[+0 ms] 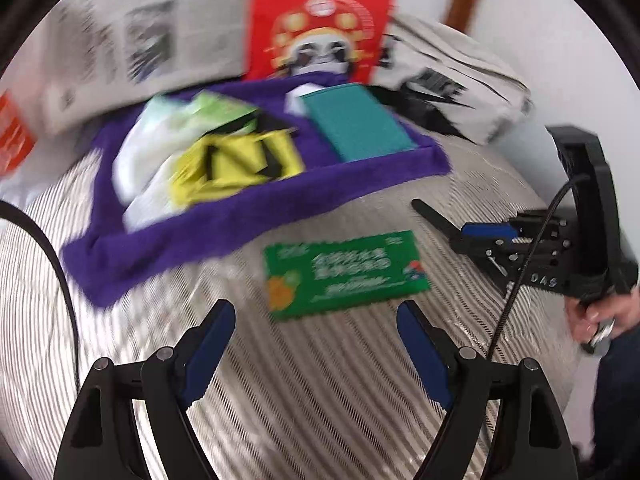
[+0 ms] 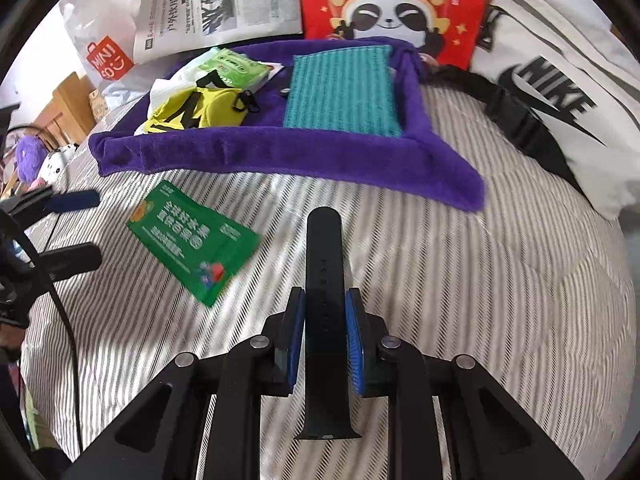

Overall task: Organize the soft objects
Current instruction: 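Grasp the green juice-print packet with the left gripper while the right holds the strap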

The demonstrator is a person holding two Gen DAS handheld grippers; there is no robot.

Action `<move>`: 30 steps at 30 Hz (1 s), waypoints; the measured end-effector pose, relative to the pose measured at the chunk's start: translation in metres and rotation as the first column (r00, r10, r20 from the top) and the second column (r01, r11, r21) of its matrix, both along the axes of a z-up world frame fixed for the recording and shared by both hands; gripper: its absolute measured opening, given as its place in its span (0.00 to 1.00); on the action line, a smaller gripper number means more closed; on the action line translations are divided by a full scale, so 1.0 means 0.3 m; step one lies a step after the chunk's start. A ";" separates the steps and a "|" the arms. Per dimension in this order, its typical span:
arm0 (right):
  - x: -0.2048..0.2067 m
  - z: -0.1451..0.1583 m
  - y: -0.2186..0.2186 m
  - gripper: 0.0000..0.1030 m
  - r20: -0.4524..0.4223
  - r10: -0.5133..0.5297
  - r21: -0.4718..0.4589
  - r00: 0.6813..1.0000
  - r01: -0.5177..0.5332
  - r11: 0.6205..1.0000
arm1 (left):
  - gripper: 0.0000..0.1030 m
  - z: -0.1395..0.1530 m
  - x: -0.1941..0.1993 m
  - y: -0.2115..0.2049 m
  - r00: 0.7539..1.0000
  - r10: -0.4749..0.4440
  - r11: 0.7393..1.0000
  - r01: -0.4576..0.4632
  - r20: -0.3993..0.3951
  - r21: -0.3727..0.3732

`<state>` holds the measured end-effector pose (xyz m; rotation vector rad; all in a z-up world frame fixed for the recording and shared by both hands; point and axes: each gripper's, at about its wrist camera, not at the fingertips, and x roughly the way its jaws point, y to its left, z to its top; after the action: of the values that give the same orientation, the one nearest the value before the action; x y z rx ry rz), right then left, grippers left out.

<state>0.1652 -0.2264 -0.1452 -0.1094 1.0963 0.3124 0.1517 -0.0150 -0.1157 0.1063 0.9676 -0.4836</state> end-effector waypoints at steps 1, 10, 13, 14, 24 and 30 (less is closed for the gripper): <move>-0.009 0.005 -0.015 0.20 0.001 -0.004 0.001 1.000 0.004 1.000 | 0.80 -0.005 0.007 -0.019 0.999 -0.032 0.999 0.031 0.011 0.024; -0.056 0.037 -0.164 0.20 0.014 -0.090 0.039 0.996 0.089 0.995 | 0.80 -0.051 0.031 -0.131 0.967 -0.252 0.958 0.242 0.045 0.156; -0.055 0.025 -0.186 0.20 0.006 -0.103 0.052 0.995 0.102 0.993 | 0.80 -0.065 0.037 -0.155 0.950 -0.308 0.933 0.289 0.057 0.214; -0.052 0.018 -0.192 0.20 0.002 -0.109 0.050 0.994 0.109 0.993 | 0.80 -0.069 0.042 -0.163 0.940 -0.337 0.920 0.315 0.058 0.232; -0.049 -0.013 -0.227 0.20 -0.020 -0.123 0.084 0.992 0.124 0.989 | 0.82 -0.082 0.093 -0.230 0.869 -0.493 0.851 0.472 0.044 0.230; -0.041 -0.012 -0.225 0.20 -0.018 -0.120 0.077 0.993 0.121 0.990 | 0.58 -0.080 0.081 -0.220 0.887 -0.461 0.877 0.456 -0.004 0.150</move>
<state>0.1529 -0.2939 -0.1488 0.0290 1.0976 0.2471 0.1761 -0.0810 -0.1397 0.4852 0.9457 -0.8452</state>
